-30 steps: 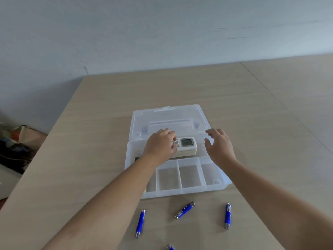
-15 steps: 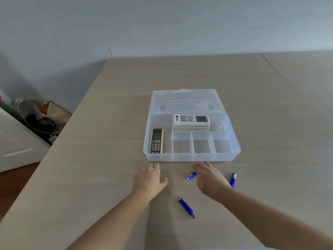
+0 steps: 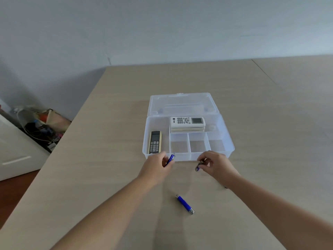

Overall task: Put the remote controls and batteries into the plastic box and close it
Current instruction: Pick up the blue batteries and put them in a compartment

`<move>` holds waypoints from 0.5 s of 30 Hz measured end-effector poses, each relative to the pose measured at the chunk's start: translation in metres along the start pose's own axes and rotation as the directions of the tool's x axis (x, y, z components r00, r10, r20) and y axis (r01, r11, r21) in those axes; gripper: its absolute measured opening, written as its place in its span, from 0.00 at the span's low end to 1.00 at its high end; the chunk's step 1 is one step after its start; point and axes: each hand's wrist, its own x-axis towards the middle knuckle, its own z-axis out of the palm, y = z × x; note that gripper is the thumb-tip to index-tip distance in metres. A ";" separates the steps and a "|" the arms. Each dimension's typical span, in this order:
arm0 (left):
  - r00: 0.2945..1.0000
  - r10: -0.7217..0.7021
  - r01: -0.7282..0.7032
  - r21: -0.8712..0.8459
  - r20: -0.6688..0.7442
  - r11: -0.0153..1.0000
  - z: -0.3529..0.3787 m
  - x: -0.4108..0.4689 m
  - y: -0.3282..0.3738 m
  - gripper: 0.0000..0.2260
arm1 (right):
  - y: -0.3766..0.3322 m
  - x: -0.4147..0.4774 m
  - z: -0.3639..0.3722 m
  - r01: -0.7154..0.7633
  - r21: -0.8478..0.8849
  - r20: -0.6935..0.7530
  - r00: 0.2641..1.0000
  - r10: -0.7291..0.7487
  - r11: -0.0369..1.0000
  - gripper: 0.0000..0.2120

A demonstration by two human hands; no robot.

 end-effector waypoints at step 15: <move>0.966 -0.107 0.217 -0.514 0.234 0.830 -0.002 0.075 0.102 0.04 | 0.016 0.053 -0.110 -0.177 0.340 -0.253 0.928 0.272 0.923 0.07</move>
